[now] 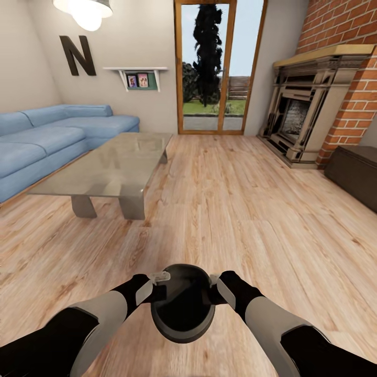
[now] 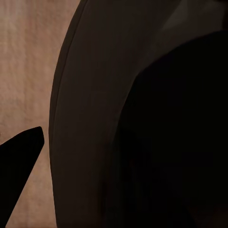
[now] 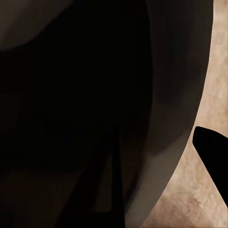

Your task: Place each of the two pumpkins and all three candles from the living room inside a cabinet in the living room (use any cabinet), then make sure every cabinet is closed, and position the cauldron so it is next to a table in the living room.

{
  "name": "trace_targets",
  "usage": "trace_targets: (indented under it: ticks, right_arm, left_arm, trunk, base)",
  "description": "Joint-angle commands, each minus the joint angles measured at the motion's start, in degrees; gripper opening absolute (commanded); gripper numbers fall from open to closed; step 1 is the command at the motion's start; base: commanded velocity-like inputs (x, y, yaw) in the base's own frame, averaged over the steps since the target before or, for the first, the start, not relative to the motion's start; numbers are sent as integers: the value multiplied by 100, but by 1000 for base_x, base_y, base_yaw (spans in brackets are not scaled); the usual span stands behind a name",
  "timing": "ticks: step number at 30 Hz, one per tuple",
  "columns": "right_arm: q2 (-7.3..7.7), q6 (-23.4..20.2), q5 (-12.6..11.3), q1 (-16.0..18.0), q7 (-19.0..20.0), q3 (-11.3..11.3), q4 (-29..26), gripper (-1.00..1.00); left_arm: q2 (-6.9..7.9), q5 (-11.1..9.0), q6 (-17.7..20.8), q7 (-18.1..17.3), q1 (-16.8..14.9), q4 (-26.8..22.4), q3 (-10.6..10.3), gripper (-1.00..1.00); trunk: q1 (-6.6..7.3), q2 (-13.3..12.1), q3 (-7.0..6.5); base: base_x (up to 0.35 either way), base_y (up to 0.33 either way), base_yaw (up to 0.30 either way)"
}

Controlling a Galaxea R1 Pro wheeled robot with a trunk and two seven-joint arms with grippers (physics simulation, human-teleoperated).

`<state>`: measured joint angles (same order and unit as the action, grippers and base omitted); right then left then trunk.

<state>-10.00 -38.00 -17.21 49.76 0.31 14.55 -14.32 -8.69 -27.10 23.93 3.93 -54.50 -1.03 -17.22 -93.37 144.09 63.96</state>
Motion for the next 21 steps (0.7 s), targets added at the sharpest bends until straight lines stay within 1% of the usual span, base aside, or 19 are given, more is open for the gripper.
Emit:
trace_targets:
  ticks: [1, 21]
  right_arm:
    - [0, -24, 34, 6, -5, 40, 0, -100]
    - [0, -24, 34, 5, -5, 40, 0, -100]
  left_arm:
    - [31, 74, 33, 55, -1, -11, -177, -100]
    - [32, 74, 33, 57, -1, -11, -177, -100]
  trunk:
    - [2, 2, -5]
    - [2, 2, -179]
  base:
    - [0, 0, 65]
    - [0, 0, 65]
